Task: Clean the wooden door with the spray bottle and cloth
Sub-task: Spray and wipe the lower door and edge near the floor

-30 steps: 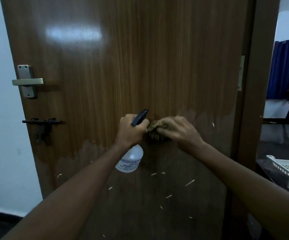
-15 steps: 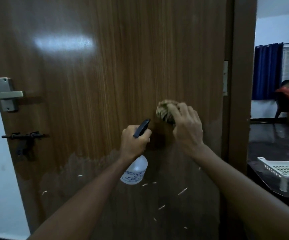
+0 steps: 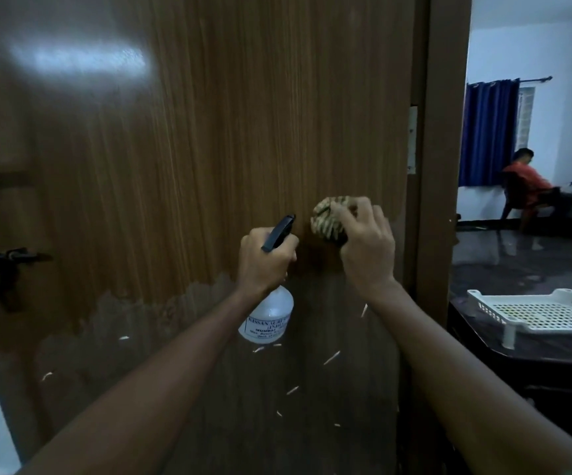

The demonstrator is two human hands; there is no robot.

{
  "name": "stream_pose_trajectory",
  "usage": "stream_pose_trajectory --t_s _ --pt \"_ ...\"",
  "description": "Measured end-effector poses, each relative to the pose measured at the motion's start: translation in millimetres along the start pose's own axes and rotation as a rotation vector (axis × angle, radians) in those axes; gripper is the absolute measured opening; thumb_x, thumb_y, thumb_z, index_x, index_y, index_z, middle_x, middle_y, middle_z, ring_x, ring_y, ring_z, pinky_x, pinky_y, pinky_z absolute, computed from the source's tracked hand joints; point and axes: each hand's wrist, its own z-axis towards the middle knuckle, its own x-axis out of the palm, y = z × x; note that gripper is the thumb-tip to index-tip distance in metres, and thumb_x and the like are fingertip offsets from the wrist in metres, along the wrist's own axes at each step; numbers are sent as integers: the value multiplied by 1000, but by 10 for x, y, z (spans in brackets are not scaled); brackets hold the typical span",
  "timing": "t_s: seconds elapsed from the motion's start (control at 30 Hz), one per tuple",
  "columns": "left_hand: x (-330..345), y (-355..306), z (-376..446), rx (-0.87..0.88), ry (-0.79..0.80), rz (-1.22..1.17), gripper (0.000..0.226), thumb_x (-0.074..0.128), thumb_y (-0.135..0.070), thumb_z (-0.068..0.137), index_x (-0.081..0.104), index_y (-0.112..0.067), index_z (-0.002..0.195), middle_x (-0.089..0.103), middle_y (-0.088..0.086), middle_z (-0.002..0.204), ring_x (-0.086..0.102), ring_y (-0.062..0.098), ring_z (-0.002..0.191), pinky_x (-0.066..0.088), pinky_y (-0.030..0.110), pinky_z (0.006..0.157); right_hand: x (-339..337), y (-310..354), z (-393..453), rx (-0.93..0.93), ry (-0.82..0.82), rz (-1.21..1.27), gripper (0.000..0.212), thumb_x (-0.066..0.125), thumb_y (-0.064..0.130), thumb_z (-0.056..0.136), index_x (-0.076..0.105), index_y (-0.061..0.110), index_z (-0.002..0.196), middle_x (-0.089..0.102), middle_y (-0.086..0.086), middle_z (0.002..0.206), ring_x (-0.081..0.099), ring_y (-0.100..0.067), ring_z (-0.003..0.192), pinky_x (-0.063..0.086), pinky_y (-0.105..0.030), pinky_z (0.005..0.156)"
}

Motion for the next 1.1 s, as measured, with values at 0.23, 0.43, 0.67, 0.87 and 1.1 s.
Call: stream_pose_trajectory --t_s 0.23,0.43,0.67,0.87,1.1 --pt "229 -18 74 6 31 -11 31 61 -16 91 65 3 66 63 13 55 57 27 44 43 39 43 186 -208 -810 -124 -26 -52 38 62 12 95 68 17 132 61 -13 129 61 -36 114 59 -51 91" --pt "392 -88 178 9 86 -23 30 63 -13 95 67 1 69 63 6 54 59 21 44 44 31 43 2 -565 31 194 -126 4 43 60 -4 94 65 15 132 54 -10 134 55 -32 114 59 -47 85" --pt "616 -251 227 -27 115 -71 30 63 -10 94 65 5 68 56 -1 46 54 17 39 41 27 40 1 -618 -780 95 39 -14 49 77 15 85 67 18 133 58 -12 131 57 -33 112 61 -51 76" --pt "711 -319 178 -3 177 -83 30 63 -14 94 66 3 70 60 2 52 56 20 43 42 31 42 -189 -834 391 158 -108 -23 55 57 -5 94 57 18 143 57 -8 131 56 -26 110 55 -38 87" --pt "650 -355 111 -21 200 -65 31 64 -14 95 67 5 71 58 0 48 55 16 41 42 29 42 -139 -713 -414 63 9 -44 49 52 0 94 56 15 140 58 -11 127 58 -30 101 60 -47 75"
